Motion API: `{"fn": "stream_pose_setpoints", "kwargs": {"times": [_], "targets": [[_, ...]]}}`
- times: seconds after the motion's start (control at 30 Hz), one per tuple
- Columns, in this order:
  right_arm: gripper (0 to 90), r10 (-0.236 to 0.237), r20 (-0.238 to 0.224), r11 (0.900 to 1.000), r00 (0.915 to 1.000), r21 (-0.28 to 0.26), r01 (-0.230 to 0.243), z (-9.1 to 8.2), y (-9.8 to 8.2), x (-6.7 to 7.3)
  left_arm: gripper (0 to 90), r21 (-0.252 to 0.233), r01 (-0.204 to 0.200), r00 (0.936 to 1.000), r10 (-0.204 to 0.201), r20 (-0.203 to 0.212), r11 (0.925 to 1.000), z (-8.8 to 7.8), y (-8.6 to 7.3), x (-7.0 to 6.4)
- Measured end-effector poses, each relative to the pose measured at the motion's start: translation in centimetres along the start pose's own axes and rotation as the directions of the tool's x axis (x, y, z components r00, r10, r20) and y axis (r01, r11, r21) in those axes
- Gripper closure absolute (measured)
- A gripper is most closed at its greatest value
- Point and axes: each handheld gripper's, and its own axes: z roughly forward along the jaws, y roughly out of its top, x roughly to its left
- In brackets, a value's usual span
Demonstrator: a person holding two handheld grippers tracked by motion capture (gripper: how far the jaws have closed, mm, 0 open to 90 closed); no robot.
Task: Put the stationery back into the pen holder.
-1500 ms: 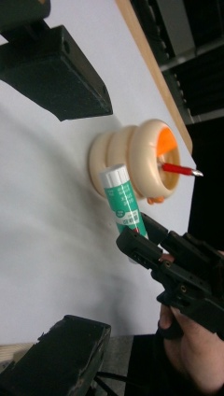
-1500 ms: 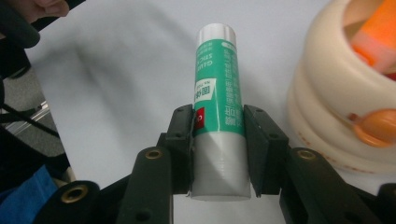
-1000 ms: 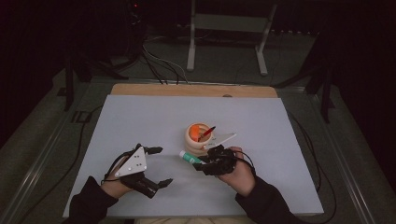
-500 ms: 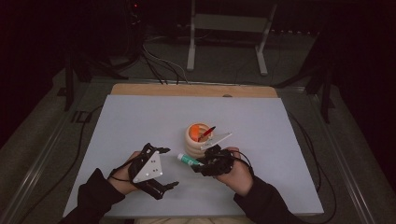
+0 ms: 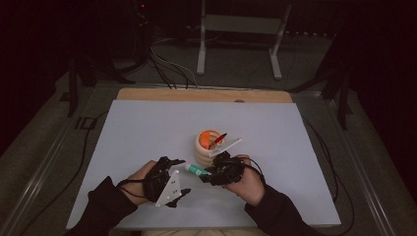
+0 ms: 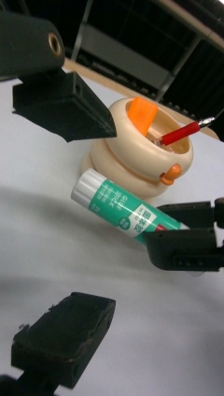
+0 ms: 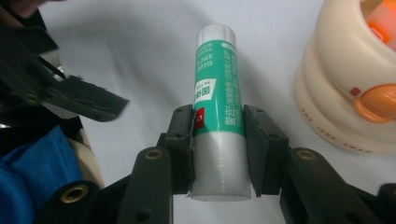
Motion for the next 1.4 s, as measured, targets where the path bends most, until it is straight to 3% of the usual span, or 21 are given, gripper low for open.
{"fn": "stream_pose_setpoints", "kwargs": {"times": [0.07,0.17,0.27,0.47,0.53,0.6,0.73,0.8,0.87,0.9,0.97,1.17,1.27,1.33,1.4], "targets": [[65.4,0.001,-0.003,1.000,1.0000,0.001,-0.001,0.0,0.1,0.1,22.0,0.010,-0.045,0.9983,0.045,-0.037,0.9990,0.3,0.0,-0.5],[65.4,0.005,-0.012,1.000,0.9999,0.002,-0.004,0.0,0.2,0.1,27.8,0.030,-0.118,0.9904,0.120,-0.069,0.9926,0.5,0.0,-0.9],[65.4,0.014,-0.027,1.000,0.9995,0.003,-0.014,0.1,0.3,0.1,32.1,0.067,-0.185,0.9771,0.191,-0.094,0.9805,0.8,-0.1,-1.1],[65.4,0.021,-0.049,1.000,0.9986,0.010,-0.020,0.1,0.4,0.2,41.9,0.076,-0.235,0.9655,0.242,-0.096,0.9689,1.2,-0.4,-1.3],[65.4,0.022,-0.054,1.000,0.9983,0.014,-0.021,0.1,0.5,0.1,44.7,0.070,-0.258,0.9585,0.264,-0.106,0.9636,1.3,-0.5,-1.3],[65.4,0.022,-0.058,1.000,0.9981,0.015,-0.021,0.2,0.5,0.2,48.0,0.055,-0.265,0.9578,0.270,-0.099,0.9626,1.3,-0.6,-1.3],[65.4,0.029,-0.068,0.999,0.9972,0.021,-0.028,0.4,0.6,0.2,54.3,0.064,-0.314,0.9454,0.318,-0.070,0.9472,1.4,-0.5,-1.4],[65.4,0.031,-0.075,0.999,0.9967,0.029,-0.029,0.5,0.7,0.3,56.8,0.077,-0.346,0.9331,0.352,-0.075,0.9349,1.6,-0.5,-1.6],[65.4,0.036,-0.075,0.999,0.9965,0.033,-0.034,0.6,0.8,0.4,57.2,0.075,-0.351,0.9310,0.356,-0.080,0.9335,1.7,-0.6,-1.6],[65.4,0.036,-0.078,0.999,0.9963,0.034,-0.034,0.6,0.8,0.4,57.6,0.074,-0.360,0.9262,0.366,-0.091,0.9299,1.7,-0.6,-1.7],[65.4,0.045,-0.083,0.998,0.9956,0.039,-0.042,0.8,0.9,0.5,58.0,0.074,-0.367,0.9221,0.373,-0.101,0.9272,1.9,-0.5,-1.8],[65.4,0.053,-0.081,0.997,0.9953,0.061,-0.049,1.3,1.4,0.7,66.2,0.099,-0.407,0.9066,0.415,-0.076,0.9078,2.1,-0.5,-1.9],[65.3,0.054,-0.080,0.997,0.9953,0.068,-0.049,1.5,1.4,0.7,66.8,0.099,-0.414,0.9044,0.421,-0.067,0.9049,2.1,-0.6,-1.8],[65.0,0.054,-0.083,0.996,0.9951,0.069,-0.048,1.6,1.5,0.7,67.0,0.099,-0.410,0.9065,0.417,-0.066,0.9068,2.0,-0.6,-1.8],[64.5,0.052,-0.085,0.998,0.9950,0.052,-0.048,1.5,1.5,0.7,67.1,0.089,-0.386,0.9171,0.393,-0.069,0.9180,1.9,-0.7,-1.6]]}}
